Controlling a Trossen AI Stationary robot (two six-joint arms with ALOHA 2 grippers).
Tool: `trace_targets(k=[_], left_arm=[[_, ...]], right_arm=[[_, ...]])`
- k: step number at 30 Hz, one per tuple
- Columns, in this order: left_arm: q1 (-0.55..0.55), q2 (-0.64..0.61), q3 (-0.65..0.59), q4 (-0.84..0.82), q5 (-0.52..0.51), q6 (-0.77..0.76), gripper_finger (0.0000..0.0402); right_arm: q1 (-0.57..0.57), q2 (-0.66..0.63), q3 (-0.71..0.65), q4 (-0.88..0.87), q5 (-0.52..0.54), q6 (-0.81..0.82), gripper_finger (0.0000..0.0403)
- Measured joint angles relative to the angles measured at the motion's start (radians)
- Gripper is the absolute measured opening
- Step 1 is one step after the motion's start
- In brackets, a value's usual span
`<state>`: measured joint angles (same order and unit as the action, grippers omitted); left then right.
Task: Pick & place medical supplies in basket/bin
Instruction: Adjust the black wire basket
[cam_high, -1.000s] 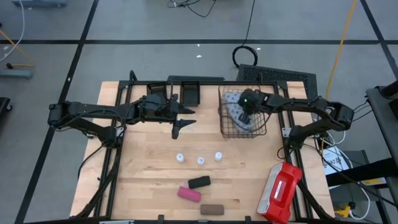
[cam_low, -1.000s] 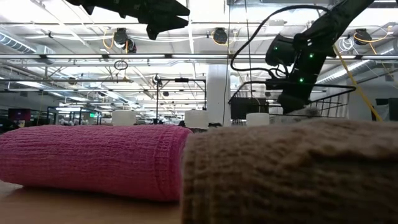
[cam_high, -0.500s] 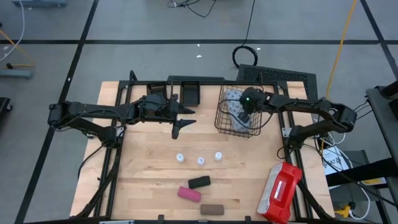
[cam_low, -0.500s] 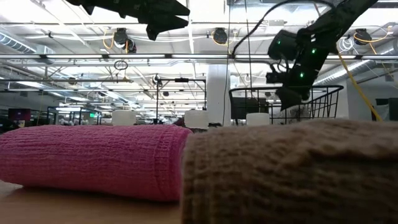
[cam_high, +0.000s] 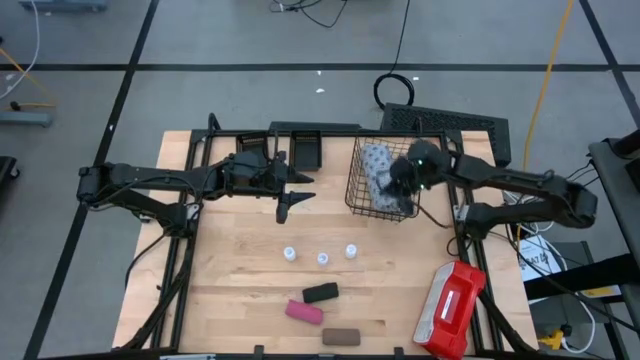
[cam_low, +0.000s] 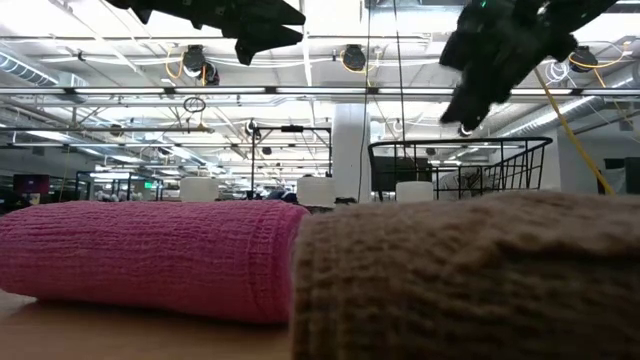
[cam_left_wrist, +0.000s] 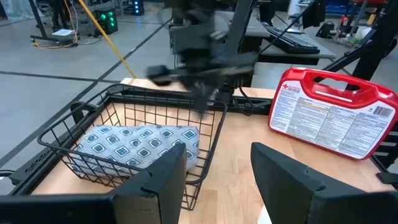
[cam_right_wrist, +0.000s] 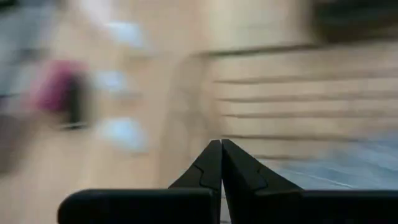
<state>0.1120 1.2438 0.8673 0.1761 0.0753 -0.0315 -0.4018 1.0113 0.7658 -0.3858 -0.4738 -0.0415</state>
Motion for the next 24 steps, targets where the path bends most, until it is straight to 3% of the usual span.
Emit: trace_targets(k=[2, 5, 13, 18, 24], left_arm=[[0.0, 0.0, 0.0, 0.0, 0.0, 0.001, 0.0186], [0.0, 0.0, 0.0, 0.0, 0.0, 0.002, 0.0186], [0.0, 0.0, 0.0, 0.0, 0.0, 0.007, 0.0186], [0.0, 0.0, 0.0, 0.0, 0.0, 0.006, 0.0186], [-0.001, 0.0, 0.0, -0.016, 0.0, -0.018, 0.0186]], right_arm=[[0.06, -0.015, 0.0, -0.005, -0.094, 0.055, 0.0001], [0.167, -0.02, 0.002, -0.079, -0.074, 0.093, 0.0], [0.346, 0.002, 0.002, -0.322, 0.423, 0.149, 0.0], [0.35, -0.003, 0.002, -0.333, 0.559, 0.164, 0.0], [0.335, -0.002, 0.002, -0.283, 0.606, 0.161, 0.0]])
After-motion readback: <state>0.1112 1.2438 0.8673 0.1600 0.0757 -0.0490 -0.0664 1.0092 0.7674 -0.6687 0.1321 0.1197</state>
